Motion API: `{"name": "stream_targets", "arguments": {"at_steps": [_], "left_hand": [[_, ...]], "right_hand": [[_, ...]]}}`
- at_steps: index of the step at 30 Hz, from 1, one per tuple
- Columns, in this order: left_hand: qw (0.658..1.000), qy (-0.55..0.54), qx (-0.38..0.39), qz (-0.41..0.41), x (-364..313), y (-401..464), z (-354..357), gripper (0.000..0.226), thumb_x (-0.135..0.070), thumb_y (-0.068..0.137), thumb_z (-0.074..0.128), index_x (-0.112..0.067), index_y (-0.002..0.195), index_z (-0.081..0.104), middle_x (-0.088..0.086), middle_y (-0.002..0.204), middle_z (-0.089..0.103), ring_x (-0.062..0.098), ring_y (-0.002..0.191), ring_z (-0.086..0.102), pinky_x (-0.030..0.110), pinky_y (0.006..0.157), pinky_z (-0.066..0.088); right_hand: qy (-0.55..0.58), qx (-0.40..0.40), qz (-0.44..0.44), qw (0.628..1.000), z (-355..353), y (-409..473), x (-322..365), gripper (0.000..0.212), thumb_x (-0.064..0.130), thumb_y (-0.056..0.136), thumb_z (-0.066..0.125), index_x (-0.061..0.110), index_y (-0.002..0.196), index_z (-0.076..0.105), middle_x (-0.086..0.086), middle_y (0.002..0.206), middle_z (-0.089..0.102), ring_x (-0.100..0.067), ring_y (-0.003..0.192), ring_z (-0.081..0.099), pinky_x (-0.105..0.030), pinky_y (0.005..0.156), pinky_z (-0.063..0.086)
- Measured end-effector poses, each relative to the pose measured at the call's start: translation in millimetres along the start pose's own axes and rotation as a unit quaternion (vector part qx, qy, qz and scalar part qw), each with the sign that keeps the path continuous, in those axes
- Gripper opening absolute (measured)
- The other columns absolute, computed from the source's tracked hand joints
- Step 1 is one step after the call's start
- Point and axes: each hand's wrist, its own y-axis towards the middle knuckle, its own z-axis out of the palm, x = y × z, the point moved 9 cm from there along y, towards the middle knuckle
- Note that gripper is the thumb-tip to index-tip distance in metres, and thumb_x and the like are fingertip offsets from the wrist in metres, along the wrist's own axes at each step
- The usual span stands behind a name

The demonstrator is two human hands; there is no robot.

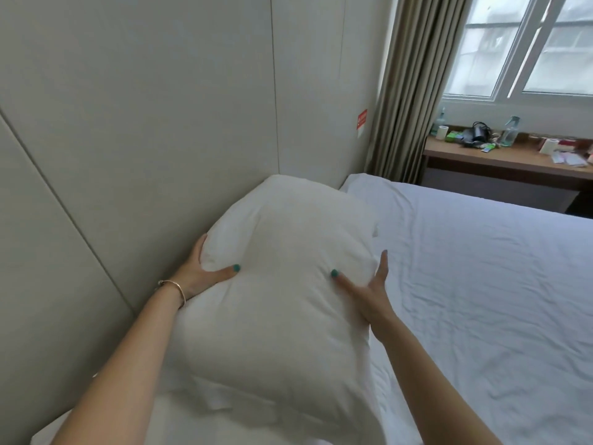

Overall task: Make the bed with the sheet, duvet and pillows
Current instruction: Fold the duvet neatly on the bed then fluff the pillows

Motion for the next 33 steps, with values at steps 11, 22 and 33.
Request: {"name": "stream_targets", "arguments": {"at_steps": [11,22,33], "left_hand": [[0.977,0.184,0.085,-0.061,4,34,-2,0.156,-0.071,0.033,0.084,-0.039,0.15,-0.013,-0.01,0.154,0.025,0.019,0.14,0.03,0.036,0.116,0.026],[0.992,0.092,0.042,-0.078,-58,92,42,0.132,-0.072,0.054,0.077,-0.028,0.153,0.002,0.0,0.154,0.029,0.024,0.135,0.038,0.038,0.11,0.033],[0.981,0.139,-0.065,0.119,-122,44,7,0.114,-0.065,0.036,0.087,-0.038,0.135,0.037,-0.014,0.12,0.051,0.017,0.11,0.052,0.034,0.094,0.045]], "right_hand": [[-0.01,-0.012,0.131,0.991,-8,48,-5,0.154,0.079,0.035,0.081,0.057,0.126,-0.042,-0.005,0.155,0.026,-0.032,0.137,0.035,-0.056,0.111,0.033],[-0.085,0.022,0.069,0.994,-9,80,13,0.14,0.075,0.052,0.075,0.054,0.132,-0.039,-0.005,0.16,0.016,-0.032,0.14,0.032,-0.052,0.114,0.029],[-0.061,-0.036,-0.119,0.99,-5,35,61,0.122,0.045,0.068,0.084,0.061,0.143,-0.011,0.003,0.153,0.024,-0.006,0.125,0.032,-0.031,0.105,0.027]]}}
